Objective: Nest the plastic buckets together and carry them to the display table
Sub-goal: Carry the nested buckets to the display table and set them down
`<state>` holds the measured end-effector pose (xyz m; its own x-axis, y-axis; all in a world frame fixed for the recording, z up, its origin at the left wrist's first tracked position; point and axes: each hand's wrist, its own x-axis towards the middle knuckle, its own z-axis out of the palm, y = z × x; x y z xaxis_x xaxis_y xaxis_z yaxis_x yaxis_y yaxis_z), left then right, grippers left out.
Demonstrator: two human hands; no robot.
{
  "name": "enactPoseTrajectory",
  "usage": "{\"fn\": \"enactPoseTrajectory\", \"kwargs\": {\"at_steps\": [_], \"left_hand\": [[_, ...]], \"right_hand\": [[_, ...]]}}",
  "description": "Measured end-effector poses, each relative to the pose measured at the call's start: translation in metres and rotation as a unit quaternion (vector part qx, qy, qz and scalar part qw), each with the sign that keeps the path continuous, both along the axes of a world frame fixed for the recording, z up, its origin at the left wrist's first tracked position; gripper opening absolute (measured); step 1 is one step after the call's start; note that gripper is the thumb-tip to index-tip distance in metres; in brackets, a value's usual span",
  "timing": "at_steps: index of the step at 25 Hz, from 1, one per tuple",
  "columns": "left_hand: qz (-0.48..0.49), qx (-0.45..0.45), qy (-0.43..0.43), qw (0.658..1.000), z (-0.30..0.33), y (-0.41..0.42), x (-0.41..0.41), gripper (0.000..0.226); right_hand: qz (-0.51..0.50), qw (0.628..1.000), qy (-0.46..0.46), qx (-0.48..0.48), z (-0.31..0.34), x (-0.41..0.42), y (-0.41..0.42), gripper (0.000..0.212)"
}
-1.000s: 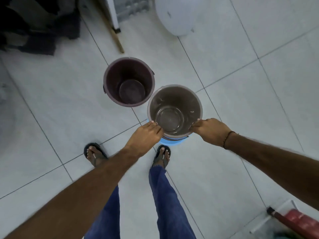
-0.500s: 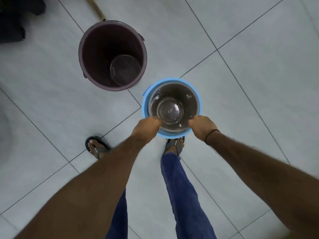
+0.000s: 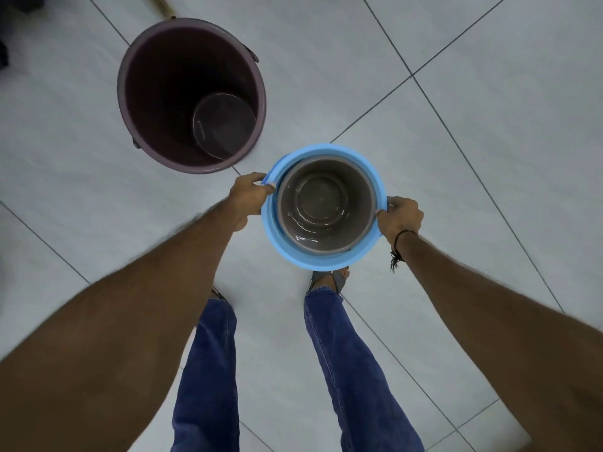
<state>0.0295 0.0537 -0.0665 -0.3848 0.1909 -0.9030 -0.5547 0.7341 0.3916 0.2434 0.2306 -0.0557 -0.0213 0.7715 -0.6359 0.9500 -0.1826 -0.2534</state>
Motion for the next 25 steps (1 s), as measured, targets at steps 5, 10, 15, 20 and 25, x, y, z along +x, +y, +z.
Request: {"fn": "enactPoseTrajectory", "kwargs": {"at_steps": [5, 10, 15, 20, 25], "left_hand": [[0.016, 0.108, -0.022, 0.994, 0.076, -0.009, 0.015, 0.025], [0.032, 0.153, 0.015, 0.988, 0.179, -0.008, -0.008, 0.022], [0.070, 0.194, 0.100, 0.973, 0.273, -0.047, -0.092, 0.025], [0.111, 0.159, 0.169, 0.966, 0.292, -0.102, -0.177, 0.024], [0.162, 0.049, 0.150, 0.974, 0.207, -0.116, -0.218, 0.035]], "right_hand": [[0.006, 0.998, 0.021, 0.057, 0.081, 0.009, 0.017, 0.032], [0.078, 0.985, 0.024, 0.149, 0.203, -0.036, 0.036, 0.033], [0.135, 0.965, 0.116, 0.193, 0.287, -0.132, 0.021, 0.032], [0.164, 0.954, 0.178, 0.174, 0.274, -0.230, -0.017, 0.028], [0.166, 0.967, 0.178, 0.079, 0.183, -0.299, -0.036, 0.027]]}}
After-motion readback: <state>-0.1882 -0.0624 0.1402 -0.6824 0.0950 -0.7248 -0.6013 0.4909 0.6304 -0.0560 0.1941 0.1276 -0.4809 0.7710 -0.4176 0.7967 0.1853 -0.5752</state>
